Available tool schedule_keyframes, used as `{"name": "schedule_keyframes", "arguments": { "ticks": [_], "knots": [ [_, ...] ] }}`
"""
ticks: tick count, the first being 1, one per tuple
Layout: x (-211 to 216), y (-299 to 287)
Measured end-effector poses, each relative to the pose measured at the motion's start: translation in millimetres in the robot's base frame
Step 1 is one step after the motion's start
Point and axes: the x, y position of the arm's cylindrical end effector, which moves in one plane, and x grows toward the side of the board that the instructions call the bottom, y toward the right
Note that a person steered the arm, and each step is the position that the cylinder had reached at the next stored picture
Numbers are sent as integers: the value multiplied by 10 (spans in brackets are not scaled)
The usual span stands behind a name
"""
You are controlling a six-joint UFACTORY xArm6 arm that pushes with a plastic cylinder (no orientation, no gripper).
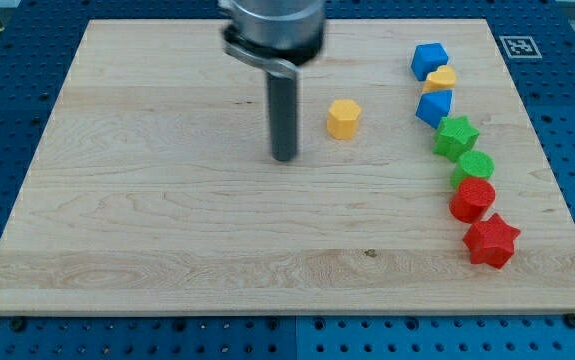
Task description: Move the yellow hexagon to the top left of the blue cube
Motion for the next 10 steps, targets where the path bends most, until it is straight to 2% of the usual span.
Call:
{"name": "schedule_keyframes", "arguments": {
  "ticks": [1, 2, 4, 8, 10],
  "knots": [
    [80, 733],
    [90, 814],
    [-71, 276],
    [-668, 439],
    [-594, 602]
  ]
}}
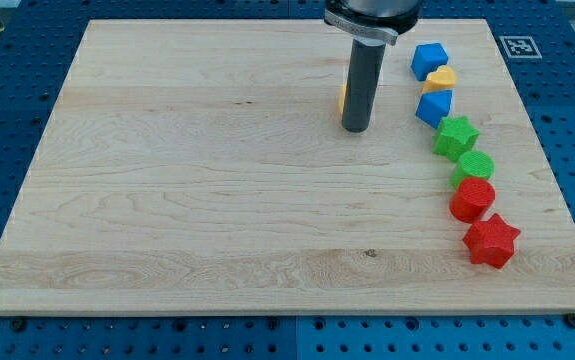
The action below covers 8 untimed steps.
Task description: Move the yellow hexagon to the top left of the blue cube
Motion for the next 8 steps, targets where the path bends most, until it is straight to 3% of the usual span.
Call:
{"name": "schedule_keyframes", "arguments": {
  "ticks": [4, 8],
  "knots": [
    [-233, 19],
    [-798, 18]
  ]
}}
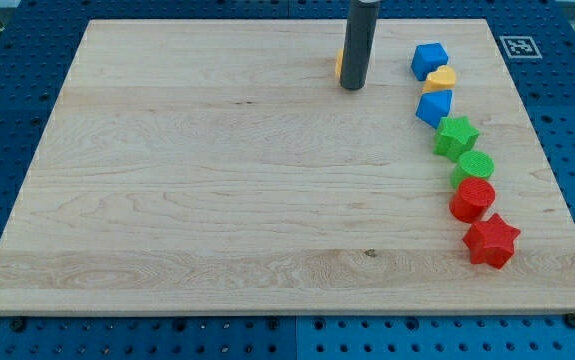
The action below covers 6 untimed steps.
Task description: Move the yellow hexagon to the top left of the blue cube
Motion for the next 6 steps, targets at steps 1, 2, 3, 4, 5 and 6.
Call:
{"name": "schedule_keyframes", "arguments": {
  "ticks": [1, 2, 3, 4, 5, 6],
  "knots": [
    [-156, 0],
    [-307, 0],
    [-399, 0],
    [-400, -306],
    [-400, -705],
    [-402, -594]
  ]
}}
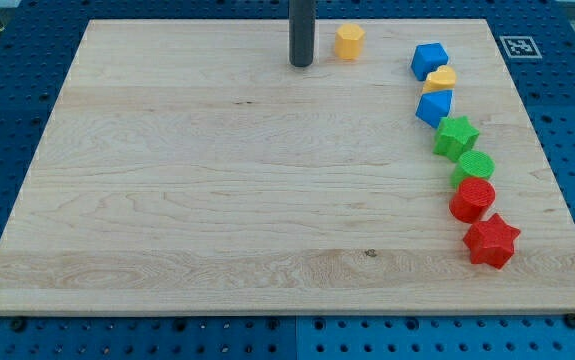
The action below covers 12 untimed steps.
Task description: Move the yellow hexagon to the top left of the blue cube
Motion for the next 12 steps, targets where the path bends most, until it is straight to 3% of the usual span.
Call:
{"name": "schedule_keyframes", "arguments": {
  "ticks": [4, 7, 10, 12],
  "knots": [
    [-182, 496],
    [-448, 323],
    [-449, 1037],
    [-449, 1049]
  ]
}}
